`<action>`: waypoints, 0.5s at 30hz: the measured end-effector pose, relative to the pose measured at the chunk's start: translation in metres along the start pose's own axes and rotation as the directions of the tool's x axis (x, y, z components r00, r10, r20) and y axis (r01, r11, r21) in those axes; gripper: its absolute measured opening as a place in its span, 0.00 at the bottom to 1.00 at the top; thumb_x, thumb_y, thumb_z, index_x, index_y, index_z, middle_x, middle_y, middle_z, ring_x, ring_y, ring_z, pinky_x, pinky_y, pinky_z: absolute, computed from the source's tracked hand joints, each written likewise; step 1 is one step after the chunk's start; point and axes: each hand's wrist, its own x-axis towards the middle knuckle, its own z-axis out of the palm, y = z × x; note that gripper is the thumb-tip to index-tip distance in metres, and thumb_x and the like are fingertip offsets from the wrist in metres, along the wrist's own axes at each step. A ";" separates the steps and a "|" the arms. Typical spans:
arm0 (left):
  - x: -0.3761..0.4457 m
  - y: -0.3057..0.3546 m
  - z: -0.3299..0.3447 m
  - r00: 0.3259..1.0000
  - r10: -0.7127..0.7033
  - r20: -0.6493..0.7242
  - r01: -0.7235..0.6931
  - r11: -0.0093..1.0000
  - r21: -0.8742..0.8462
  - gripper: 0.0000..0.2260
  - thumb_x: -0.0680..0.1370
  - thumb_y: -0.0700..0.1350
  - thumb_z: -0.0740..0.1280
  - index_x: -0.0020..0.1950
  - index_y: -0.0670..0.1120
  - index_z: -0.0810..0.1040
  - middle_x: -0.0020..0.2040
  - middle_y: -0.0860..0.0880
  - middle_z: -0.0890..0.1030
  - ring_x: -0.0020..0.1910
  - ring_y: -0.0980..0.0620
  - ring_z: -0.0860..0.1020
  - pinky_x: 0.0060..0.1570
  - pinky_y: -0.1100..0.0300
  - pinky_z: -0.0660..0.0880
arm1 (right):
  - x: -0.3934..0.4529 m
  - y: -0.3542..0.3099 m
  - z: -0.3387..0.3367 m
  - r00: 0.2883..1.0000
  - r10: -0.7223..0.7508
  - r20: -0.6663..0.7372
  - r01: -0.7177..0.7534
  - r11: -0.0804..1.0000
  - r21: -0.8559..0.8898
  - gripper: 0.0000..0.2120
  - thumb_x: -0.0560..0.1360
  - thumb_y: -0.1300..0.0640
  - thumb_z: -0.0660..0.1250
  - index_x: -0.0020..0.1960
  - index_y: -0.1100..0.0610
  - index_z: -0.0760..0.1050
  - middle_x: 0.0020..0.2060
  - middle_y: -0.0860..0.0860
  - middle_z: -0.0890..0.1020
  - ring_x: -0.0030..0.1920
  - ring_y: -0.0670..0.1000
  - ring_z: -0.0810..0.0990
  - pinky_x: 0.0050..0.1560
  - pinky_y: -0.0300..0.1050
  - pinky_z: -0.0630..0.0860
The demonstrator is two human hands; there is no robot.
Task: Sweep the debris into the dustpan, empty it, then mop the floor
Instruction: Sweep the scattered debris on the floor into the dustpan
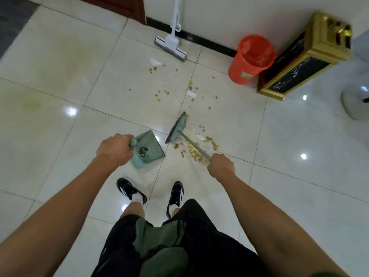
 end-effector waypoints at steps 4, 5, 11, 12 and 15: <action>-0.005 -0.003 0.003 1.000 -0.003 -0.008 0.003 1.000 -0.015 0.06 0.79 0.48 0.65 0.52 0.55 0.79 0.44 0.48 0.80 0.41 0.44 0.79 0.41 0.54 0.77 | -0.001 0.000 0.003 0.999 -0.030 -0.015 0.030 0.999 0.025 0.15 0.76 0.62 0.61 0.60 0.54 0.77 0.41 0.51 0.76 0.38 0.54 0.77 0.37 0.46 0.74; -0.006 -0.008 0.003 1.000 -0.010 -0.012 0.010 1.000 -0.024 0.05 0.79 0.49 0.65 0.52 0.55 0.79 0.44 0.48 0.80 0.41 0.44 0.79 0.41 0.54 0.77 | 0.000 -0.007 0.003 0.999 -0.046 -0.019 0.046 0.998 0.033 0.16 0.75 0.62 0.61 0.60 0.54 0.77 0.39 0.50 0.76 0.38 0.54 0.77 0.37 0.45 0.74; -0.013 -0.057 0.002 0.998 -0.060 -0.010 0.059 0.996 -0.065 0.05 0.79 0.50 0.65 0.52 0.56 0.79 0.42 0.49 0.78 0.40 0.44 0.78 0.38 0.55 0.74 | 0.014 -0.090 0.001 0.989 -0.148 -0.011 0.148 0.986 0.080 0.16 0.74 0.64 0.61 0.58 0.53 0.77 0.39 0.50 0.77 0.35 0.53 0.76 0.31 0.42 0.70; -0.012 -0.067 0.001 0.997 -0.070 -0.010 0.070 0.995 -0.069 0.05 0.79 0.50 0.64 0.52 0.56 0.79 0.41 0.50 0.78 0.40 0.44 0.78 0.38 0.56 0.74 | 0.016 -0.107 0.001 0.986 -0.164 -0.004 0.164 0.983 0.088 0.15 0.75 0.64 0.61 0.58 0.53 0.77 0.40 0.51 0.77 0.35 0.53 0.76 0.32 0.42 0.70; -0.008 -0.105 -0.006 0.993 -0.118 -0.011 0.117 0.989 -0.086 0.05 0.79 0.48 0.64 0.52 0.55 0.79 0.41 0.50 0.77 0.39 0.44 0.78 0.36 0.56 0.72 | 0.024 -0.159 0.002 0.982 -0.191 -0.006 0.190 0.976 0.106 0.14 0.76 0.64 0.60 0.58 0.55 0.77 0.41 0.52 0.77 0.36 0.54 0.76 0.33 0.43 0.71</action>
